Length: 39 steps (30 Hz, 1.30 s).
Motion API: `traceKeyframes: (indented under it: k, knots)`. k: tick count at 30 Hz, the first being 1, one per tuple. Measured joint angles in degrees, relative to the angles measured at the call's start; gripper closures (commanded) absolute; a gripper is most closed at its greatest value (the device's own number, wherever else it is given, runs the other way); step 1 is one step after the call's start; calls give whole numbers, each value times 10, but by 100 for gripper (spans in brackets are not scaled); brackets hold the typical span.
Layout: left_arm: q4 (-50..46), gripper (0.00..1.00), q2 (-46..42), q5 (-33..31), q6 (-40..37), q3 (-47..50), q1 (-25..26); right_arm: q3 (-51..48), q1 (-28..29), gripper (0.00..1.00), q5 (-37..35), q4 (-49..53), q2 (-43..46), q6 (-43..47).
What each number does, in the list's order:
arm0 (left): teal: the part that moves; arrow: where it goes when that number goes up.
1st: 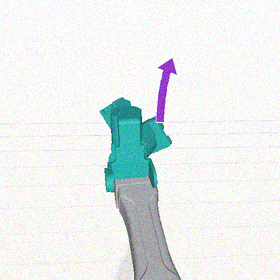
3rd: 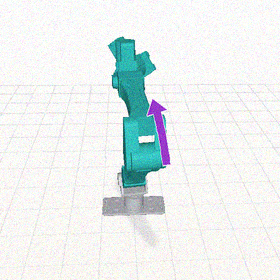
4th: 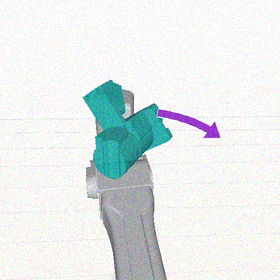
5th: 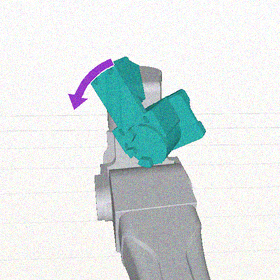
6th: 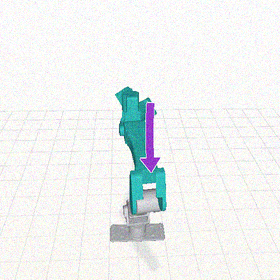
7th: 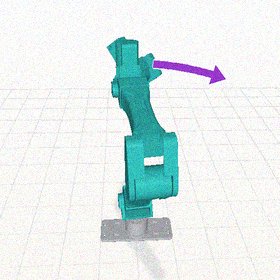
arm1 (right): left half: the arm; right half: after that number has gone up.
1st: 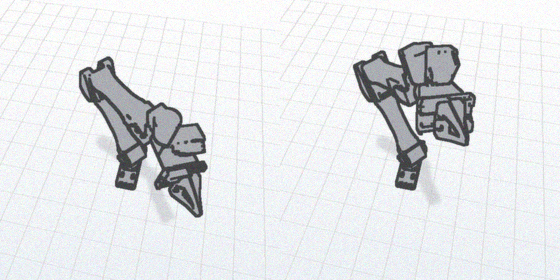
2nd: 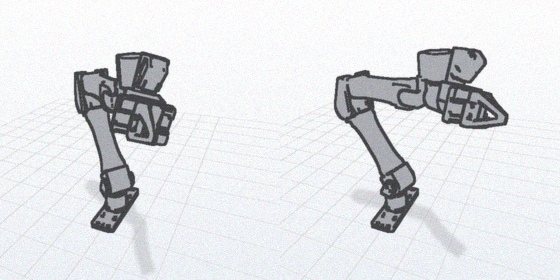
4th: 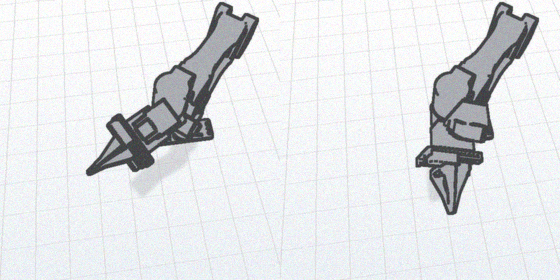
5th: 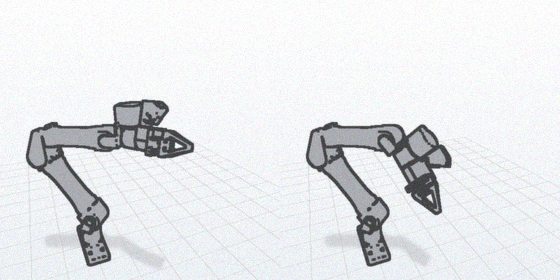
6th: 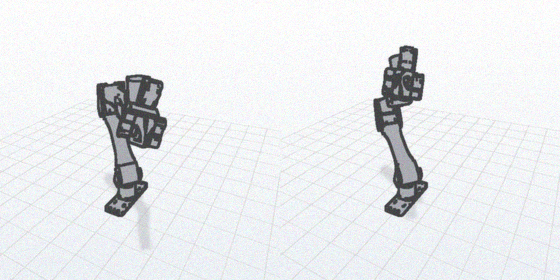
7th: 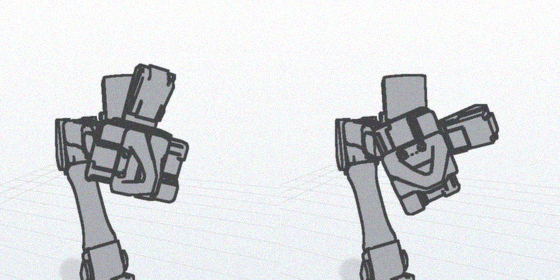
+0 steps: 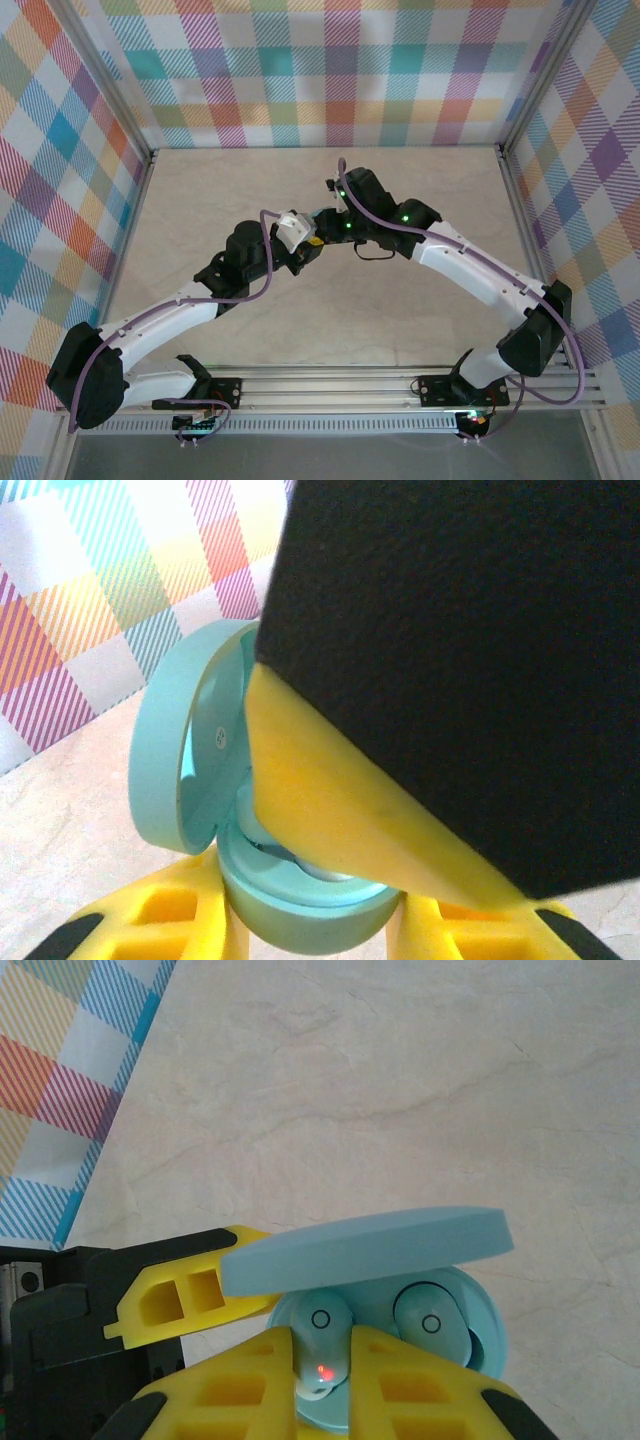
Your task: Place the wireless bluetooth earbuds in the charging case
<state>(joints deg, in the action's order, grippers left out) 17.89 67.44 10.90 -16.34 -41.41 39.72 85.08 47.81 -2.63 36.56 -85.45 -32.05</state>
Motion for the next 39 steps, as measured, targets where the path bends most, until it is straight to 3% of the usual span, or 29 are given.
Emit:
traceKeyframes:
  k: [24, 26, 28, 31, 39]
  knots:
    - [-4, 99, 11, 0, 25, -9, 0, -66, 9, 84, -30, -79, 32, 57]
    - [-4, 99, 11, 1, 28, -9, 0, -71, 10, 78, -30, -83, 35, 60]
    - [-4, 99, 11, 2, 31, -9, 0, -74, 10, 63, -28, -87, 37, 61]
    - [-4, 99, 11, 3, 33, -9, 0, -74, 10, 51, -20, -91, 38, 63]
    - [6, 99, 11, 10, 35, -16, 0, -74, -9, 49, 10, -80, 62, 33]
